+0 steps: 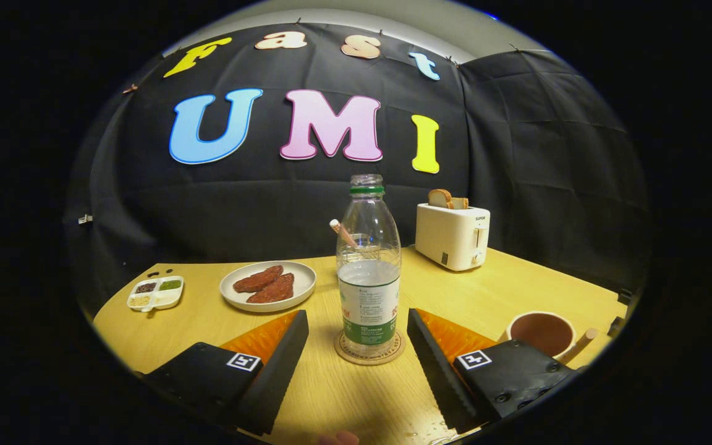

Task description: Take the bottle from table, then pour the juice into the cup, finally place the bottle on the coaster

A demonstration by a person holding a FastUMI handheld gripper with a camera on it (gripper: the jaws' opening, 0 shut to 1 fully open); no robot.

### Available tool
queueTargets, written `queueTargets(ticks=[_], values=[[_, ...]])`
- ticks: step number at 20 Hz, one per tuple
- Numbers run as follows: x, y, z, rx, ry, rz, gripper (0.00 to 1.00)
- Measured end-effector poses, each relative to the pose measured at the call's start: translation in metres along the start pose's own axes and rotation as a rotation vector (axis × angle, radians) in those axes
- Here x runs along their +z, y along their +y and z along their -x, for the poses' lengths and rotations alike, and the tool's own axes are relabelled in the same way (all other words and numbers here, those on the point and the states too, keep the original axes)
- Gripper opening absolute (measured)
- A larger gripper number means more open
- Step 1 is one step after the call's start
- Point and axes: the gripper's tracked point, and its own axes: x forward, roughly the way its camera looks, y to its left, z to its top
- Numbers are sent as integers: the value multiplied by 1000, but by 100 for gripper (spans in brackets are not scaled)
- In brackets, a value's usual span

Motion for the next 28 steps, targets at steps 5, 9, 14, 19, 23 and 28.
queueTargets(ticks=[5,9,14,19,23,28], values=[[36,12,53,97,-36,1,99],[82,20,92,181,-93,-36,98],[143,16,129,264,-159,-28,98],[192,1,155,310,-204,-49,98],[217,-13,165,322,-223,-53,98],[221,-24,164,327,-211,-47,99]])
